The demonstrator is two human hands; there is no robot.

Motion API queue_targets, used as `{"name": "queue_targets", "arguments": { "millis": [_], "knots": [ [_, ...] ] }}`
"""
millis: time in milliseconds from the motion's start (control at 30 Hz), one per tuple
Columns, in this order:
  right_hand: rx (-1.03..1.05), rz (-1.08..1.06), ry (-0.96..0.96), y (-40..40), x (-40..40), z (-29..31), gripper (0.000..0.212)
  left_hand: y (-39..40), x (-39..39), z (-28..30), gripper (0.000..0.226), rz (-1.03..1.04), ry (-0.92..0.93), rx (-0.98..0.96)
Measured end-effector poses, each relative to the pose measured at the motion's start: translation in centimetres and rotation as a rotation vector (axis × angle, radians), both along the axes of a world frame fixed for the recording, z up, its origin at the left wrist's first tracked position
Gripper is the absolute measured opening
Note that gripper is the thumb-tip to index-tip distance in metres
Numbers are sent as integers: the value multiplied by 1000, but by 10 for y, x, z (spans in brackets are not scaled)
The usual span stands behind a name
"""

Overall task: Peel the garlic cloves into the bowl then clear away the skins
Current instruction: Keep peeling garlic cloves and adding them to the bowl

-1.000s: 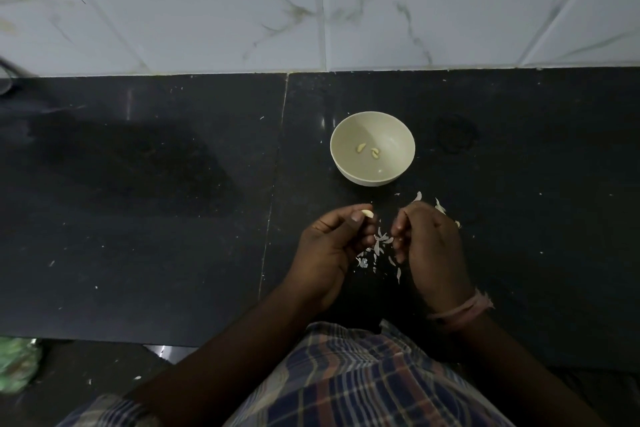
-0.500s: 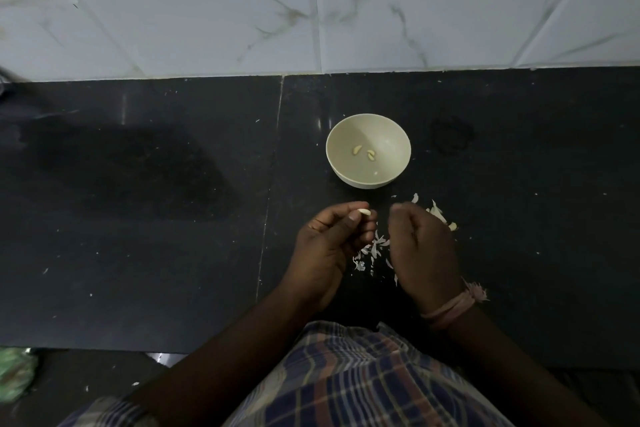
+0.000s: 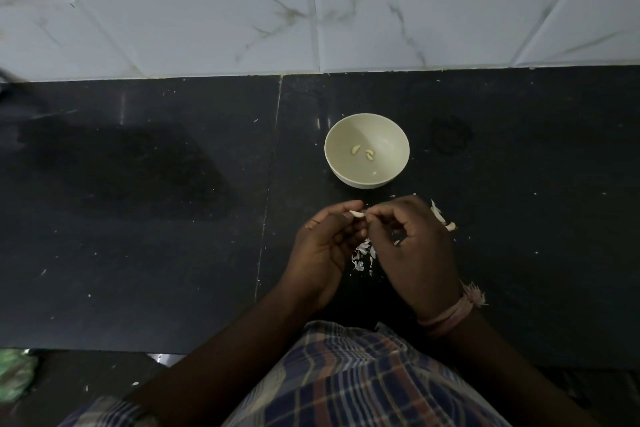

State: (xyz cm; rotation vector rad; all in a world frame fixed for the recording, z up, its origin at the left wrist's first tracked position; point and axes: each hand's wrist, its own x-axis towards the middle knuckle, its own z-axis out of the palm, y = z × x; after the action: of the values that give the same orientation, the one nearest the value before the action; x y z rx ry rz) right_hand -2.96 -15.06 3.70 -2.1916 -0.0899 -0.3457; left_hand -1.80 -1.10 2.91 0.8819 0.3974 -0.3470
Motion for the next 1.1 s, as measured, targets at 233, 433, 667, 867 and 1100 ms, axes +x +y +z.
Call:
{"name": "queue_targets", "arguments": {
  "millis": [233,433,667,867,1100],
  "knots": [
    [21,-132,149,2,2,-4,26,1,0,-2,24,11,-2,9],
    [-40,-47,190,-2,2,-16,7,4,2,-3,24,30,4,-5],
    [-20,-41,123,-3,1,-13,22,2,2,-1,24,22,8,5],
    [-36,-97,88,-3,-1,-9,9,2,0,-1,24,6,6,-11],
    [-8,59,16,0,1,0,14,0,-1,-5,28,-10,5,-19]
  ]
}}
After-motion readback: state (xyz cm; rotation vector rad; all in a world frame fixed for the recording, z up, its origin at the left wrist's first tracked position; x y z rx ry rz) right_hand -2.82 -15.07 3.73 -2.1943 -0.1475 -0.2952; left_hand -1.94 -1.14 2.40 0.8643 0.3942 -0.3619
